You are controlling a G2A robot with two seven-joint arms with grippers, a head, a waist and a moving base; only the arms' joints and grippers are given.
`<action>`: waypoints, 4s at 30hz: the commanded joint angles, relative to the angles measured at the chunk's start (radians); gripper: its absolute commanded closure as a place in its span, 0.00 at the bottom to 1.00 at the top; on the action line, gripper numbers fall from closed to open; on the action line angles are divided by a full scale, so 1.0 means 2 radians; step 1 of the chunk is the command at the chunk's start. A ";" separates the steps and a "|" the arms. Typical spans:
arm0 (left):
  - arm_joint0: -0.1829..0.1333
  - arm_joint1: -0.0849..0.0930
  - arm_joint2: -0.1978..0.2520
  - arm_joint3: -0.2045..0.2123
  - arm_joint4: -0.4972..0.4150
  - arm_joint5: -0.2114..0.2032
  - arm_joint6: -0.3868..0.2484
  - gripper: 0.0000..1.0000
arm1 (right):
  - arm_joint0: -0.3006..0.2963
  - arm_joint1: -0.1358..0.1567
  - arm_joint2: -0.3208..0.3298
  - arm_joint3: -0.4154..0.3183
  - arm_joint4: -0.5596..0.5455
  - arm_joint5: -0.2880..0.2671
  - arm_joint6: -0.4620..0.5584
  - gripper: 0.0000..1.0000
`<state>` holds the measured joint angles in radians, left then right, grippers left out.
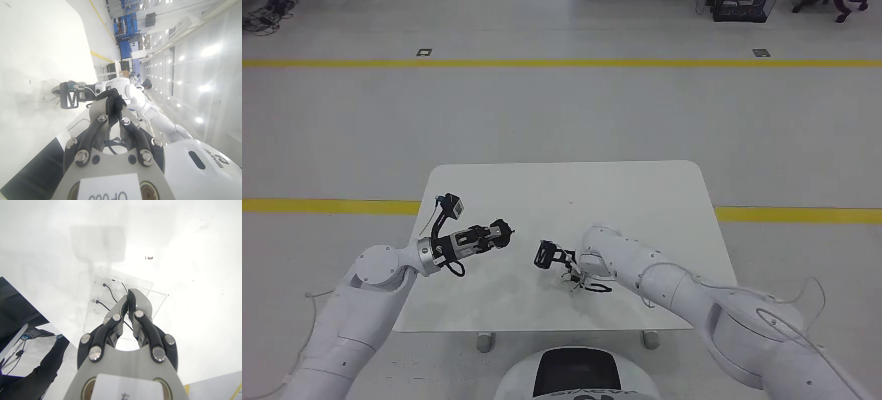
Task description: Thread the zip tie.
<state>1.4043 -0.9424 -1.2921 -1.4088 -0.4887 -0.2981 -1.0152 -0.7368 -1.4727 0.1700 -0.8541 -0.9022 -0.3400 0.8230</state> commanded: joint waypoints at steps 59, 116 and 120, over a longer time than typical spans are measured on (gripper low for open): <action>0.000 0.000 0.000 0.000 0.000 0.000 0.000 1.00 | 0.015 0.028 0.013 -0.034 0.012 0.000 -0.025 1.00; 0.040 -0.004 0.013 -0.012 -0.004 -0.004 0.070 1.00 | -0.323 0.188 0.307 -0.291 0.009 0.020 -0.578 1.00; 0.071 -0.005 0.023 -0.039 0.022 -0.011 0.120 1.00 | -0.348 0.183 0.306 -0.282 0.020 0.000 -0.671 1.00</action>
<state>1.5332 -0.9530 -1.2509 -1.4733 -0.4669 -0.3179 -0.7993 -1.4269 -1.1042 0.7854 -1.4209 -0.8620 -0.3402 -0.4767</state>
